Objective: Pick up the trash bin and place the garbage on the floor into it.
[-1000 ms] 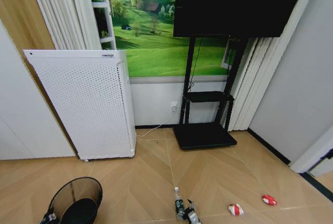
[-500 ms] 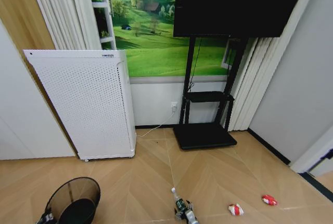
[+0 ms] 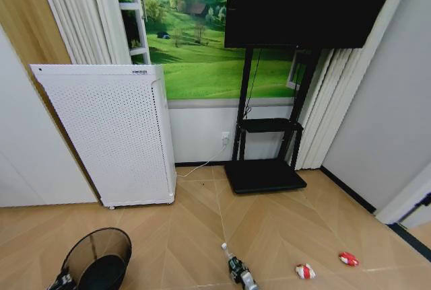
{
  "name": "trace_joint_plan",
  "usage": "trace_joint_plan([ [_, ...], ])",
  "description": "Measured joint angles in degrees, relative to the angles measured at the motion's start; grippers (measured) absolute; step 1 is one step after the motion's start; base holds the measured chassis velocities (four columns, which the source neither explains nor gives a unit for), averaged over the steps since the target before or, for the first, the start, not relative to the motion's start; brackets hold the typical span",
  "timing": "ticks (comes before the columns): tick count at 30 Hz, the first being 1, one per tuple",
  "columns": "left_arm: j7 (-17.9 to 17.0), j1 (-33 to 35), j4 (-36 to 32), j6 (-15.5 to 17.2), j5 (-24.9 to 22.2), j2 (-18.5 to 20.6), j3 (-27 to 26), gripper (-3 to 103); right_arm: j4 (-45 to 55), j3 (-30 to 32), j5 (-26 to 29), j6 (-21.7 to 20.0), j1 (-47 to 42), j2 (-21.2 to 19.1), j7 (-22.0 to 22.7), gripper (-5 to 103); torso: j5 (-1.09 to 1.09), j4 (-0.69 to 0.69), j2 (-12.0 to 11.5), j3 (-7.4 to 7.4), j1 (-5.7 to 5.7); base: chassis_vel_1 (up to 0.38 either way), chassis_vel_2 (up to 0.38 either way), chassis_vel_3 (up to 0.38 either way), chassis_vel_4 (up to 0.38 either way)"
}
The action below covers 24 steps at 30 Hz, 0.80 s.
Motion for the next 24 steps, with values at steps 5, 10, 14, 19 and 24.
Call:
trace_joint_plan([
  [5, 0.11, -0.16, 0.06, -0.19, 0.08, 0.07, 0.15, 6, -0.09, 0.73, -0.17, 0.98, -0.21, -0.17, -0.6, 29, 0.0, 0.0, 0.0, 0.0, 0.0, 0.0, 0.0, 0.0, 0.0],
  [10, 0.62, -1.26, 1.02, -1.29, 0.94, 1.0, 0.59, 6, 1.09, 1.14, 1.36, 2.48, 0.09, -0.57, -1.7, 23, 0.01, 0.0, -0.01, 0.01, 0.0, 0.0, 0.0, 0.0, 0.0],
  [14, 0.85, -5.98, 4.06, -1.77, 1.92, 4.5, 1.99, 6, 3.85, 2.08, 2.46, 5.42, 2.78, -1.84, -3.91, 23, 0.01, 0.0, -0.01, 0.01, 0.0, 0.0, 0.0, 0.0, 0.0],
  [19, 0.68, -13.41, 8.06, -0.58, 3.62, 8.59, 5.54, 6, 6.98, 3.07, 6.46, 7.3, 6.64, -3.73, -6.2, 23, 0.01, 0.0, -0.01, 0.01, 0.01, 0.0, 0.0, 0.0, 0.0],
  [24, 1.08, -22.54, 15.41, -0.33, 6.12, 10.07, 12.0, 6, 13.21, 1.64, 11.57, 8.28, 8.1, -6.26, -7.68, 23, 0.0, 0.03, -0.01, 0.02, 0.01, 0.0, 0.0, 0.0, 0.0],
])
